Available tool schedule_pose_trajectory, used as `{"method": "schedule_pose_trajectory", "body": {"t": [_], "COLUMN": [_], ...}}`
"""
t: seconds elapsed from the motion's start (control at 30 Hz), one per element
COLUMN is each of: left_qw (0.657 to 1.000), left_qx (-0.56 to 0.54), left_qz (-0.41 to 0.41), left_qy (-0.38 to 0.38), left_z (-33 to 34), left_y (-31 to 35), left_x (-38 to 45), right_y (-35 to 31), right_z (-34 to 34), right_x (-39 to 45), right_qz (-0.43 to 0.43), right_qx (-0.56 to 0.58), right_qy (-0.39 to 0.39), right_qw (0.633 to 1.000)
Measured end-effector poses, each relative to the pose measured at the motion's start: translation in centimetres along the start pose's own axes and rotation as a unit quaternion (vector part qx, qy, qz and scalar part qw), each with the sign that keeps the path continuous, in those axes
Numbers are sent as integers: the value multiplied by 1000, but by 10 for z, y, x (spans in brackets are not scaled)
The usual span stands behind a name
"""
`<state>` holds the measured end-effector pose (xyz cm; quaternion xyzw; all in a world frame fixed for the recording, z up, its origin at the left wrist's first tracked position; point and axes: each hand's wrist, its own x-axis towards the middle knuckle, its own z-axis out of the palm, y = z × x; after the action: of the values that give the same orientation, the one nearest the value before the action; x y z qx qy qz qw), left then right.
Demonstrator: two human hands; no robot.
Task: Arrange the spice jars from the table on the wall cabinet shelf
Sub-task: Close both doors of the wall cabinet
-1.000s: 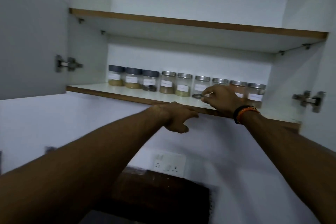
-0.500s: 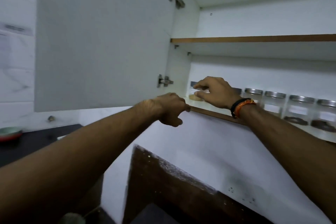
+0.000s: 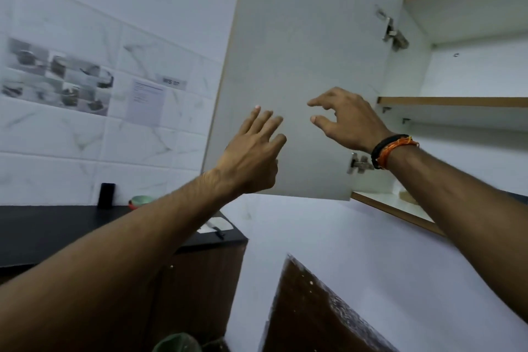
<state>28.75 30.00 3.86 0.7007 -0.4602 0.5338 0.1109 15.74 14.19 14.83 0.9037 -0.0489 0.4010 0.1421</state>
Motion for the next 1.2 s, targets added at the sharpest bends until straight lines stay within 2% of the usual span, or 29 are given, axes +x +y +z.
{"method": "schedule_pose_trajectory", "body": {"t": [0.07, 0.13, 0.2, 0.3, 0.43, 0.57, 0.73, 0.93, 1.07, 1.2], "left_qw": [997, 992, 984, 951, 903, 874, 857, 858, 835, 818], "left_qx": [6, -13, -66, -181, -323, -351, -373, -377, -405, -450], "left_qz": [-61, -115, -163, -251, -283, -336, -353, -335, -344, -311], "left_qy": [37, 43, 28, 16, 19, 24, 34, 98, 140, 176], "left_z": [-4, -5, -3, -1, -2, 3, 0, -13, -27, -40], "left_y": [-15, -27, -35, -44, -46, -45, -43, -45, -43, -24], "left_x": [-14, -23, -30, -35, -31, -23, -20, -24, -22, -23], "right_y": [-17, -35, -51, -72, -86, -97, -109, -113, -111, -103], "right_z": [3, 6, 10, 14, 20, 29, 42, 38, 26, 9], "right_x": [19, 36, 52, 75, 97, 111, 110, 95, 79, 58], "right_qz": [-23, -47, -72, -114, -148, -122, -83, -68, -66, -74], "right_qx": [7, 10, 3, -46, -105, -80, -50, -23, 16, 37], "right_qy": [14, 36, 59, 82, 86, 74, 89, 156, 208, 246], "right_qw": [1000, 998, 996, 989, 980, 987, 991, 985, 976, 966]}}
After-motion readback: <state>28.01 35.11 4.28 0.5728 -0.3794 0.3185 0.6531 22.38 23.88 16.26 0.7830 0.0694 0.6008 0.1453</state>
